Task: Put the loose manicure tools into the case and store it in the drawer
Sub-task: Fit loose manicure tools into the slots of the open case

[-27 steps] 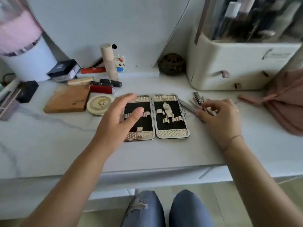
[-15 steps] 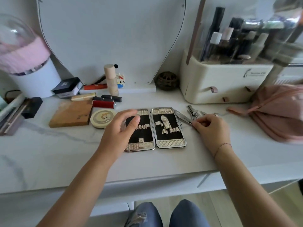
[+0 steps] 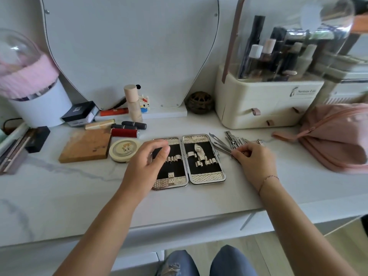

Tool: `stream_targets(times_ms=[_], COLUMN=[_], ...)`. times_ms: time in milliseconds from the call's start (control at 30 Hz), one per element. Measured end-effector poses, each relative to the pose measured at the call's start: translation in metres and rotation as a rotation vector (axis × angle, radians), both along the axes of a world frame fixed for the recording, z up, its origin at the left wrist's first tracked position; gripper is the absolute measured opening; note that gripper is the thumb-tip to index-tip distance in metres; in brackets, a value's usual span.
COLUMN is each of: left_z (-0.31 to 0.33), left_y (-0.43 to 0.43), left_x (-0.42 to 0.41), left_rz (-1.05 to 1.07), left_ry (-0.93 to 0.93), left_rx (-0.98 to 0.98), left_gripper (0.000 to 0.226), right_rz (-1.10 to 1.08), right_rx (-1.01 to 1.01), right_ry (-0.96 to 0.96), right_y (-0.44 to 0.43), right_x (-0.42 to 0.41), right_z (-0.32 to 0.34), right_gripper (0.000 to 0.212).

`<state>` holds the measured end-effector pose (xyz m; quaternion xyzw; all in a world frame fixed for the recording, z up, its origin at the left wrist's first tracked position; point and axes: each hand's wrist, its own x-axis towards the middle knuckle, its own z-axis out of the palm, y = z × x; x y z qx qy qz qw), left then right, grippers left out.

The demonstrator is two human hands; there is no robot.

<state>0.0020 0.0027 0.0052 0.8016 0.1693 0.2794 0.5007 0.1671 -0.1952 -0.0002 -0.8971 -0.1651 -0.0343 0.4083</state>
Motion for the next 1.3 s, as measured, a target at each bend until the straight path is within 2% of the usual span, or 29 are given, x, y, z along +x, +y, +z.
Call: stream_targets(times_ms=[100, 233, 333, 500, 633, 767, 967, 1133, 1300], left_z=[0.000, 0.003, 0.015, 0.045, 0.048, 0.045, 0.032, 0.012, -0.003], left_y=[0.000, -0.002, -0.007, -0.018, -0.008, 0.011, 0.033, 0.046, 0.047], left_x=[0.000, 0.000, 0.004, 0.014, 0.015, 0.013, 0.014, -0.003, -0.026], left_rz=[0.005, 0.029, 0.007, -0.023, 0.037, 0.035, 0.099, 0.099, 0.053], left_ry=[-0.009, -0.060, -0.088, -0.146, -0.166, -0.080, -0.029, 0.085, 0.159], left_rx=[0.006, 0.067, 0.107, -0.244, -0.312, -0.235, -0.207, 0.066, 0.373], left_gripper=[0.027, 0.024, 0.021, 0.023, 0.013, 0.016, 0.013, 0.015, 0.026], right_rz=[0.022, 0.044, 0.189, 0.450, 0.502, 0.577, 0.657, 0.570, 0.485], right_rx=[0.061, 0.245, 0.435, 0.645, 0.577, 0.361, 0.308, 0.329, 0.370], right_ry=[0.000, 0.013, 0.123, 0.323, 0.340, 0.277, 0.415, 0.687, 0.820], right_y=[-0.001, 0.004, 0.021, 0.053, 0.066, 0.083, 0.122, 0.146, 0.164], right_x=[-0.001, -0.010, -0.032, -0.069, -0.074, -0.061, -0.046, -0.041, -0.036], right_z=[0.001, 0.010, 0.026, 0.043, 0.044, 0.053, 0.050, 0.040, 0.036], right_gripper=[0.012, 0.010, 0.009, 0.009, 0.009, 0.004, 0.009, 0.009, 0.005])
